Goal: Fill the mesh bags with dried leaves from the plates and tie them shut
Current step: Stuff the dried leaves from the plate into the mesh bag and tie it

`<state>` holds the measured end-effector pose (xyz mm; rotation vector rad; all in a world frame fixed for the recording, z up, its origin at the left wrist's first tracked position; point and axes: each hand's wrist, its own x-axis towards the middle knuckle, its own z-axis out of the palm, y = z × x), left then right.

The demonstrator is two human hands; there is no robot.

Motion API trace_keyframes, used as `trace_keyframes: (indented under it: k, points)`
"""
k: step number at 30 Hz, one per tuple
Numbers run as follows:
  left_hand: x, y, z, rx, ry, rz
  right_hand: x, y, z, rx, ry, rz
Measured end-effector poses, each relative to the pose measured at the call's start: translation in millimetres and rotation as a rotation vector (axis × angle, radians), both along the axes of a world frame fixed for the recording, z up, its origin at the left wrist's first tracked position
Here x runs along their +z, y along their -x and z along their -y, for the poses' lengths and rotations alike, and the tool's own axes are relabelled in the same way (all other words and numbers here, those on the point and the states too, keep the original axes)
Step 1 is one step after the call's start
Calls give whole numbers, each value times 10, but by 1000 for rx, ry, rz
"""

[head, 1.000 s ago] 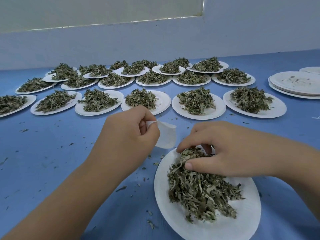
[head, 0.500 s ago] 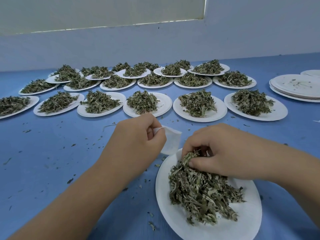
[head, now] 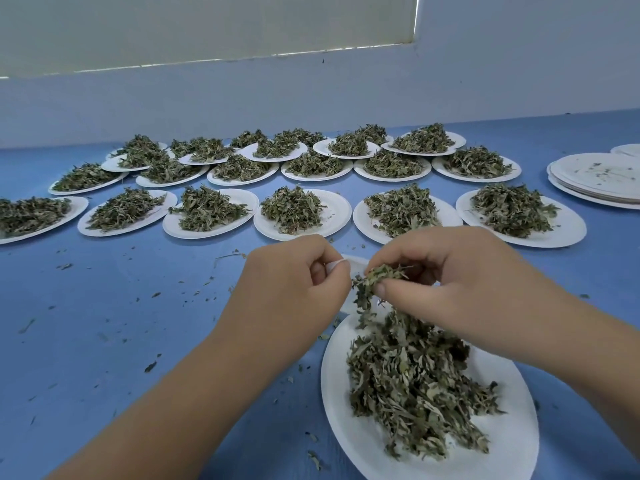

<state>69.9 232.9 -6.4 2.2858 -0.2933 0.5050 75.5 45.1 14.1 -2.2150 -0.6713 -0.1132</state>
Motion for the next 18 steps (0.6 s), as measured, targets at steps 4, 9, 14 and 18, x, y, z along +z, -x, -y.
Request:
trace_keyframes:
  k: [4, 9, 14, 18]
  points:
    - [-13, 0, 36, -15, 78, -57, -78, -13, -65, -107, 99, 77]
    - [-17, -13, 48, -16, 113, -78, -63, 17, -92, -126, 105, 173]
    - [0, 0, 59, -35, 150, -75, -67, 31, -131, -91, 223, 241]
    - [1, -3, 65, -31, 150, -85, -59, 52, -120, -98, 118, 262]
